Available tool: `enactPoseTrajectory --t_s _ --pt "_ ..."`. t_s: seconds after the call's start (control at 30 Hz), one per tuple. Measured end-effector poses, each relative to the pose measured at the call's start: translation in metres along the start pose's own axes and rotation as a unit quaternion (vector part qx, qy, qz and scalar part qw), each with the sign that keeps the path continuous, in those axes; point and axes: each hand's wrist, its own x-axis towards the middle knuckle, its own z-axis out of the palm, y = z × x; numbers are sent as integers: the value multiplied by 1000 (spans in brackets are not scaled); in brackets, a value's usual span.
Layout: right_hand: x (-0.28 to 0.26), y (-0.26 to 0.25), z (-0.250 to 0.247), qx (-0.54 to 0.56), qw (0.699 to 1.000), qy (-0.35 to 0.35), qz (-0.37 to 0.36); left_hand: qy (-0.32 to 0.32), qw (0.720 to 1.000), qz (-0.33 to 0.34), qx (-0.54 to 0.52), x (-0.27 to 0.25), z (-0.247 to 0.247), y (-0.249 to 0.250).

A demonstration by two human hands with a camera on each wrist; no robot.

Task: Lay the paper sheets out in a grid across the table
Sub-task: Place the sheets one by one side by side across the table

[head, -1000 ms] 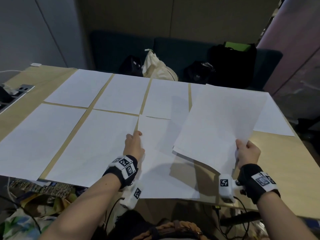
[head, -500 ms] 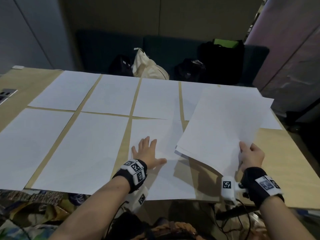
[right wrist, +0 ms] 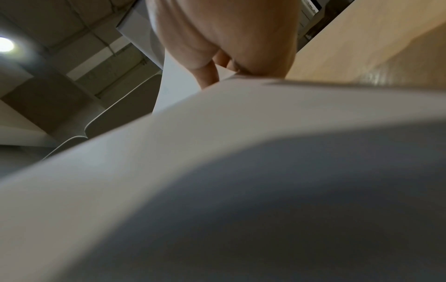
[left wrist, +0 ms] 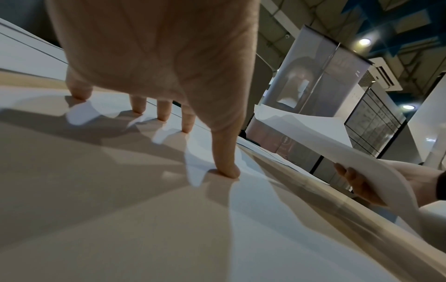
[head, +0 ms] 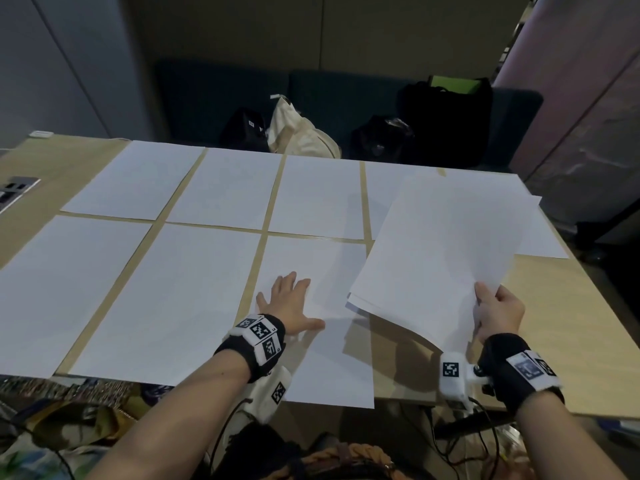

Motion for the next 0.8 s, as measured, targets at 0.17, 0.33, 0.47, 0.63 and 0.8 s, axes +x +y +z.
enactPoseTrajectory --t_s 0.17,0.33,0.47,0.63,0.8 --pt "-1 1 -2 3 1000 -12 3 0 1000 -5 -8 1 -1 0" --pt "-3 3 -7 11 1000 -25 13 1 1000 -8 -5 0 -1 1" --pt "-6 1 -8 4 1000 -24 14 -2 1000 -7 -5 0 -1 1" --pt "-7 2 -8 -7 999 -30 16 18 999 -4 -30 -5 -5 2" --pt "-11 -3 -6 -15 996 -80 33 98 992 21 -79 -8 -23 19"
